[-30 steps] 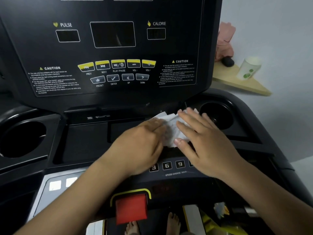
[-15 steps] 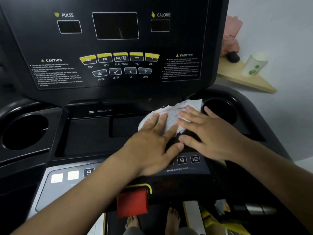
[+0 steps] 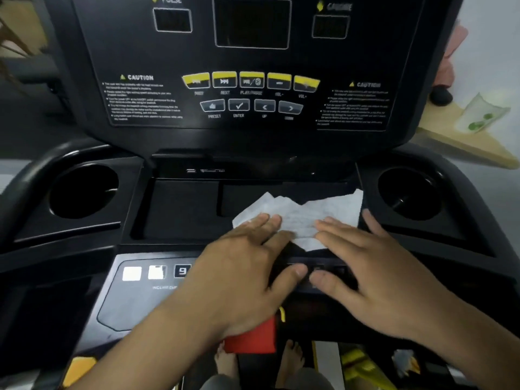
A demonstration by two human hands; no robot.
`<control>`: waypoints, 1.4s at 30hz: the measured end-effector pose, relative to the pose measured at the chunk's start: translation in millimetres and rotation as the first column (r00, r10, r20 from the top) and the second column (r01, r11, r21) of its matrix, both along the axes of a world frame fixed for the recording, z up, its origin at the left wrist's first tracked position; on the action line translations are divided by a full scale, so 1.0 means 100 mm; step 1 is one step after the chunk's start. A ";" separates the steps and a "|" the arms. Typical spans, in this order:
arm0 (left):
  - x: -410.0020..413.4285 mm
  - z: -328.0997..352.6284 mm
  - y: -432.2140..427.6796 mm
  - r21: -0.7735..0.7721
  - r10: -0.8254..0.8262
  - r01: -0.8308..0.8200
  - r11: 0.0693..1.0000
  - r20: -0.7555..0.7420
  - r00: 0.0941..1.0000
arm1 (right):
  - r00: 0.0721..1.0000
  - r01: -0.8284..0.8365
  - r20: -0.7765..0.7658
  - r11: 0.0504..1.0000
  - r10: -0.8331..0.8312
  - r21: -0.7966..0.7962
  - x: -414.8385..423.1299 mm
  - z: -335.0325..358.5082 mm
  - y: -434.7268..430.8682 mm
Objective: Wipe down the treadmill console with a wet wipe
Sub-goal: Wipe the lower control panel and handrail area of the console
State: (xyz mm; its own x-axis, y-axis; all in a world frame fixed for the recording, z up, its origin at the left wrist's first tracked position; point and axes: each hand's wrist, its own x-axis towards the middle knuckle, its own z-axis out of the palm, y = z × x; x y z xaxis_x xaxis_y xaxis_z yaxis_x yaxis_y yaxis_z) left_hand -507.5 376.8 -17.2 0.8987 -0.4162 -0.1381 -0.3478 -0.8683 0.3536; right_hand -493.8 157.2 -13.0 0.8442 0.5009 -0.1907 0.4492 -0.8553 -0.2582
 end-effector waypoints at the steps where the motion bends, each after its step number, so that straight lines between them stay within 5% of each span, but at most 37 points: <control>1: -0.03 0.01 0.15 0.017 0.045 -0.045 0.999 0.015 0.999 | 0.999 -0.029 -0.023 1.000 0.029 -0.004 0.00 0.01 0.19; 7: -0.29 -0.06 0.89 0.220 0.145 -0.172 0.960 0.132 0.981 | 0.987 -0.159 -0.015 0.986 0.160 0.057 -0.04 -0.03 1.12; 11: -0.27 -0.10 0.57 0.122 0.075 -0.095 0.988 0.163 0.984 | 0.992 -0.081 0.097 0.997 0.080 0.004 -0.08 0.04 0.72; 14: -0.17 -0.16 0.01 0.039 -0.033 0.024 0.999 0.244 0.969 | 0.998 0.047 0.052 0.984 -0.039 -0.170 -0.08 -0.03 0.15; 16: -0.13 -0.17 -0.15 0.007 -0.024 0.023 1.000 0.238 0.971 | 0.996 0.091 0.021 0.987 -0.089 -0.132 -0.11 -0.01 0.02; 20: -0.25 -0.12 0.35 0.024 0.102 -0.107 0.994 0.154 0.983 | 0.989 -0.016 0.145 0.994 0.032 -0.105 -0.15 0.08 0.60; 24: -0.35 -0.09 1.13 0.194 0.250 -0.286 0.938 0.188 0.950 | 0.992 -0.125 0.025 0.992 0.125 0.008 -0.18 -0.01 1.36; 29: -0.28 -0.18 0.63 0.111 0.104 -0.128 0.986 0.203 0.974 | 0.997 -0.033 0.073 0.999 0.034 -0.013 -0.22 -0.01 0.93; 34: -0.14 -0.23 -0.11 0.018 -0.034 0.030 0.999 0.256 0.966 | 0.988 0.156 0.033 0.953 -0.153 -0.259 -0.23 0.07 0.05; 38: -0.23 -0.14 0.39 0.074 0.088 -0.107 0.991 0.224 0.971 | 0.990 -0.025 0.133 0.990 0.044 -0.137 -0.31 0.00 0.62; 42: -0.52 -0.08 1.34 0.198 0.218 -0.272 0.942 0.257 0.941 | 0.963 -0.265 0.048 0.964 0.265 0.005 -0.37 -0.04 1.62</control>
